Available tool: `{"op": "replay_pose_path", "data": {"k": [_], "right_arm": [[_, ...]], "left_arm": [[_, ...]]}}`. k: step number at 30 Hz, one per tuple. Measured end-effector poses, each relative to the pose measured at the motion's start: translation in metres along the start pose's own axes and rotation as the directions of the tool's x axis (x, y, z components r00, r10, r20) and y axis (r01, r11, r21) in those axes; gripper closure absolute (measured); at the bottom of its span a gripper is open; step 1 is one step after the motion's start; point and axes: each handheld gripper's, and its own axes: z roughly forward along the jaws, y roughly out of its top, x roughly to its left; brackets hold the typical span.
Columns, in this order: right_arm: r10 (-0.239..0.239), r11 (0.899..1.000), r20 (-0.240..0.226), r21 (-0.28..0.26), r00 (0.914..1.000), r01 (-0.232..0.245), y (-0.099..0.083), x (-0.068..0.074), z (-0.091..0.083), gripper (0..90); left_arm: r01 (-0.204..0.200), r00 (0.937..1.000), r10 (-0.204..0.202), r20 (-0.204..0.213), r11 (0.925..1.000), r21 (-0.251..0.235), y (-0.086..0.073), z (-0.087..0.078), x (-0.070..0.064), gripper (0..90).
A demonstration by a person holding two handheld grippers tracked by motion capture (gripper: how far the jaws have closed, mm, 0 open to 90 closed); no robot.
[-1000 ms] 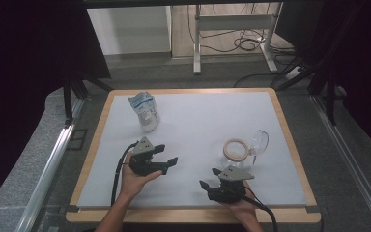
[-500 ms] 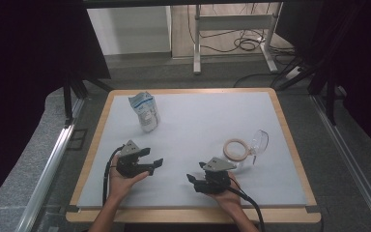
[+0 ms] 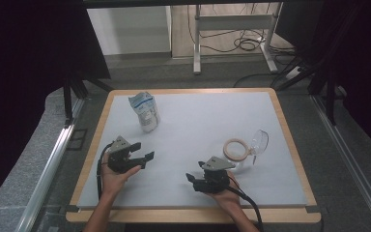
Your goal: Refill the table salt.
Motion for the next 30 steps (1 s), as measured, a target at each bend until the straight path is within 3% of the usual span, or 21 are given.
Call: {"op": "replay_pose_path", "data": {"k": [6,11,14,22,30], "right_arm": [[0.002,1.0,0.005,-0.005,1.0,-0.002,0.0,-0.002,-0.003,35.1],[-0.002,1.0,0.003,0.0,1.0,0.002,0.0,0.0,-0.002,35.1],[-0.008,1.0,0.003,0.005,1.0,0.008,0.0,0.001,-0.002,35.1],[-0.017,1.0,0.006,0.017,0.9998,0.017,-0.002,0.002,-0.001,35.1],[-0.019,1.0,0.009,0.024,0.9998,0.019,-0.003,0.003,0.001,35.1]], "left_arm": [[0.028,0.9995,-0.029,-0.011,0.9995,-0.013,0.007,-0.001,0.012,36.9],[0.041,0.9976,-0.044,-0.054,0.998,-0.048,0.02,-0.004,0.028,37.5],[0.045,0.9972,-0.048,-0.057,0.9976,-0.052,0.026,-0.002,0.034,38.9],[0.05,0.9959,-0.055,-0.072,0.9963,-0.07,0.05,0.013,0.066,41.8],[0.055,0.9962,-0.06,-0.064,0.9953,-0.08,0.065,0.017,0.079,41.6]]}}
